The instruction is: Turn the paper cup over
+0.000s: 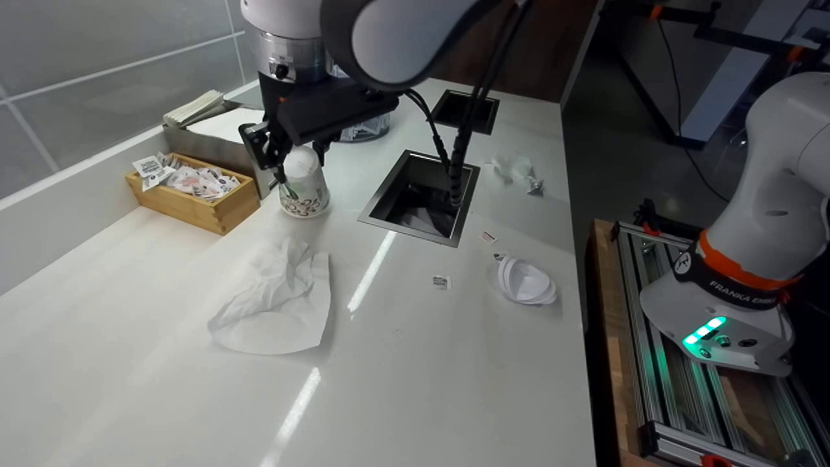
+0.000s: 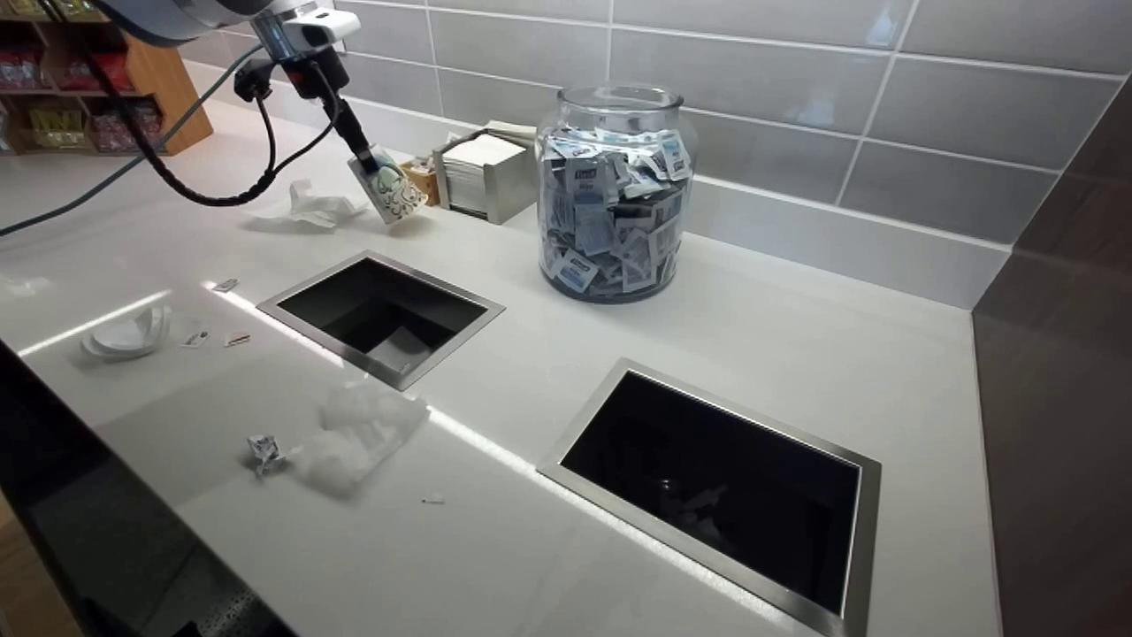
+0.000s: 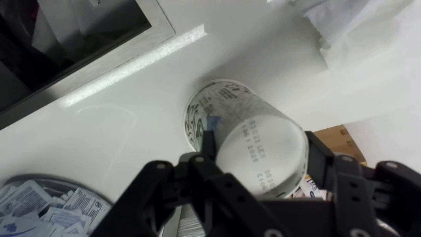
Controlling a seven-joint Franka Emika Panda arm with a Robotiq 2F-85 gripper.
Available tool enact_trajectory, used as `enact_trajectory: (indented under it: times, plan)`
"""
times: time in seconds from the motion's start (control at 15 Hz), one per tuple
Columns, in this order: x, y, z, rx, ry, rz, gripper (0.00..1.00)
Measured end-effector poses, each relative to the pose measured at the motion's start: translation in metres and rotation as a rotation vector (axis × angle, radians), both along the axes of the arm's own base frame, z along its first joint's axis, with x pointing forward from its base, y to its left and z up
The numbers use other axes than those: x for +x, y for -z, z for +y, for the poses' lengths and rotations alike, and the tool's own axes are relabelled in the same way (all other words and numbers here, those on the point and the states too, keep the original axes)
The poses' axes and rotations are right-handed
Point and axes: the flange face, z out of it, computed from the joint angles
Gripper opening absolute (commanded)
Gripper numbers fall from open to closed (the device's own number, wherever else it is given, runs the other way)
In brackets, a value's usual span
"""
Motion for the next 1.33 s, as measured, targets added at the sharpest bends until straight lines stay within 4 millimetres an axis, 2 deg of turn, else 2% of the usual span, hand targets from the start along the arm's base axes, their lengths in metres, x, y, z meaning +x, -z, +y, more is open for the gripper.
enact_trajectory:
  times: [0.53, 0.93, 1.07, 1.13, 1.27, 1.33]
  plan:
    - [-0.03, 0.02, -0.002, -0.259, 0.06, -0.278, 0.41]
    - [-0.05, 0.043, 0.008, -0.308, 0.125, -0.288, 0.41]
    - [-0.053, 0.046, 0.01, -0.313, 0.134, -0.29, 0.91]
    - [-0.054, 0.048, 0.011, -0.314, 0.136, -0.287, 0.91]
    - [-0.057, 0.051, 0.012, -0.313, 0.136, -0.279, 1.0]
    - [-0.058, 0.053, 0.013, -0.312, 0.135, -0.276, 1.0]
